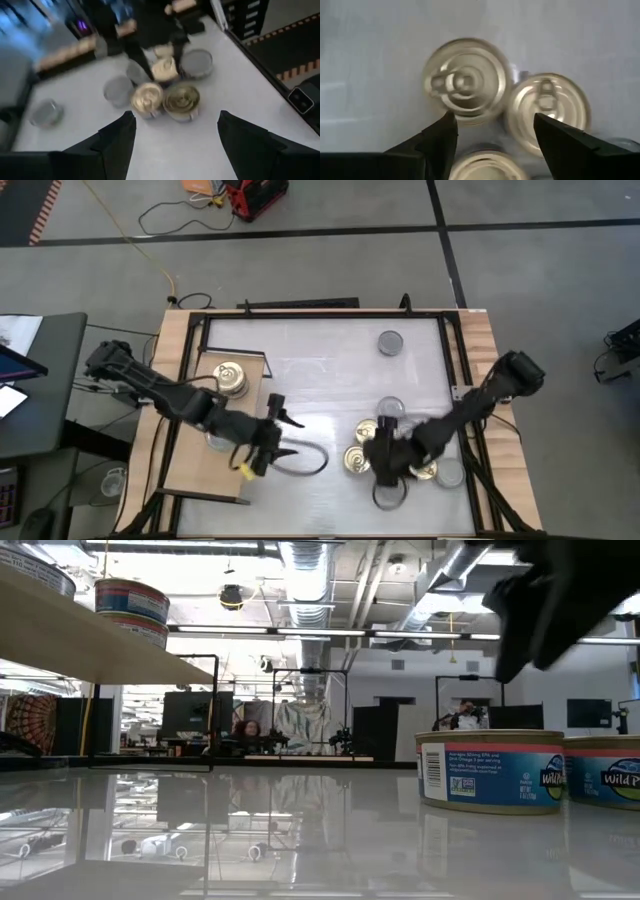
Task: Stack canned seafood by type on shelf
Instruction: Stack the blue tuna can on top of the blue tuna can on the shelf
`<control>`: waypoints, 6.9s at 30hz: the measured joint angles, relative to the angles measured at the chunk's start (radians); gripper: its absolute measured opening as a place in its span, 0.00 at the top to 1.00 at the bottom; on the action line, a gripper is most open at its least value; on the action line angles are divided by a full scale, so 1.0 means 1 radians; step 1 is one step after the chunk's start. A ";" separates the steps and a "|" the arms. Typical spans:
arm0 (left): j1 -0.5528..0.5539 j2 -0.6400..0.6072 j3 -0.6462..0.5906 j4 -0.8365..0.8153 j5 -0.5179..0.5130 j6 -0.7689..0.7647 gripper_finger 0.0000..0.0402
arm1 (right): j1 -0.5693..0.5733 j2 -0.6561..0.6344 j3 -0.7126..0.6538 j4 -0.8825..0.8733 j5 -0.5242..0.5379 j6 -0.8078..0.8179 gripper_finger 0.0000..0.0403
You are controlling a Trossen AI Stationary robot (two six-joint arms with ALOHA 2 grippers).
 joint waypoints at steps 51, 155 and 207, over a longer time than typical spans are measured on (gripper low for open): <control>-0.155 -0.112 0.001 0.095 -0.248 -0.054 0.33 | 0.153 0.329 0.207 -0.135 0.230 -0.225 0.82; -0.155 -0.112 0.001 -0.085 -0.130 -0.221 0.33 | -0.007 0.325 0.481 -0.417 -0.109 -0.185 0.14; -0.155 -0.112 0.001 -0.136 -0.144 -0.252 0.33 | 0.248 0.370 0.396 -0.305 0.065 -0.096 0.33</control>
